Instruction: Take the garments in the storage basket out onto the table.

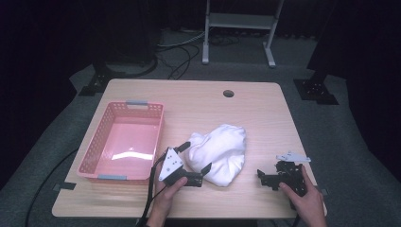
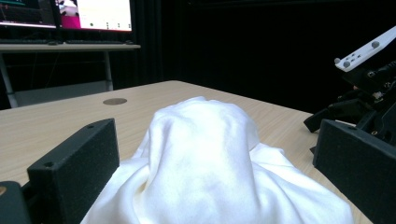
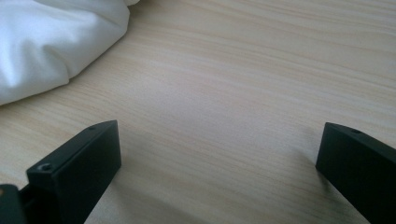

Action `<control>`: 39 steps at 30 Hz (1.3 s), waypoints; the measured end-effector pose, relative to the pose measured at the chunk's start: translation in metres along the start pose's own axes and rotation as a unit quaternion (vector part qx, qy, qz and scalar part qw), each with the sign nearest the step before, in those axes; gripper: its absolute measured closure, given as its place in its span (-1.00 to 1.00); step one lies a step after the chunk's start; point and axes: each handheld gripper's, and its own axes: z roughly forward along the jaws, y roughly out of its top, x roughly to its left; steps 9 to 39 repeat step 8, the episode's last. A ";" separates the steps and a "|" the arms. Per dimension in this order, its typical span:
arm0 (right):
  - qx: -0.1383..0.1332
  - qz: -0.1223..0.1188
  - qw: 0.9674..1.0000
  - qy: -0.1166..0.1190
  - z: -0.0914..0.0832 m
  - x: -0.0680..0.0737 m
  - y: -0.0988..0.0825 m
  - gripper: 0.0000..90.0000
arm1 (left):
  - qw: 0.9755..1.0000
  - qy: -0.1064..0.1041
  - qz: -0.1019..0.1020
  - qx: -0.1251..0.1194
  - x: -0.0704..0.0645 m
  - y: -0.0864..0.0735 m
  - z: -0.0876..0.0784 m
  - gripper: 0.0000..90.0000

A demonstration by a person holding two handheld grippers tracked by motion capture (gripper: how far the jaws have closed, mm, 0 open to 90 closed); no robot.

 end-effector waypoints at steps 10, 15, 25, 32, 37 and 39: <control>0.000 0.000 1.000 0.000 0.000 0.000 0.000 -1.00 | 1.000 0.000 0.000 -0.006 0.000 0.000 -0.001 -1.00; 0.000 0.000 1.000 0.000 0.000 0.000 0.000 -1.00 | 1.000 0.000 0.000 -0.006 0.000 0.000 -0.001 -1.00; 0.000 0.000 1.000 0.000 0.000 0.000 0.000 -1.00 | 1.000 0.000 0.000 -0.006 0.000 0.000 -0.001 -1.00; 0.000 0.000 1.000 0.000 0.000 0.000 0.000 -1.00 | 1.000 0.000 0.000 -0.006 0.000 0.000 -0.001 -1.00; 0.000 0.000 1.000 0.000 0.000 0.000 0.000 -1.00 | 1.000 0.000 0.000 -0.006 0.000 0.000 -0.001 -1.00; 0.000 0.000 1.000 0.000 0.000 0.000 0.000 -1.00 | 1.000 0.000 0.000 -0.006 0.000 0.000 -0.001 -1.00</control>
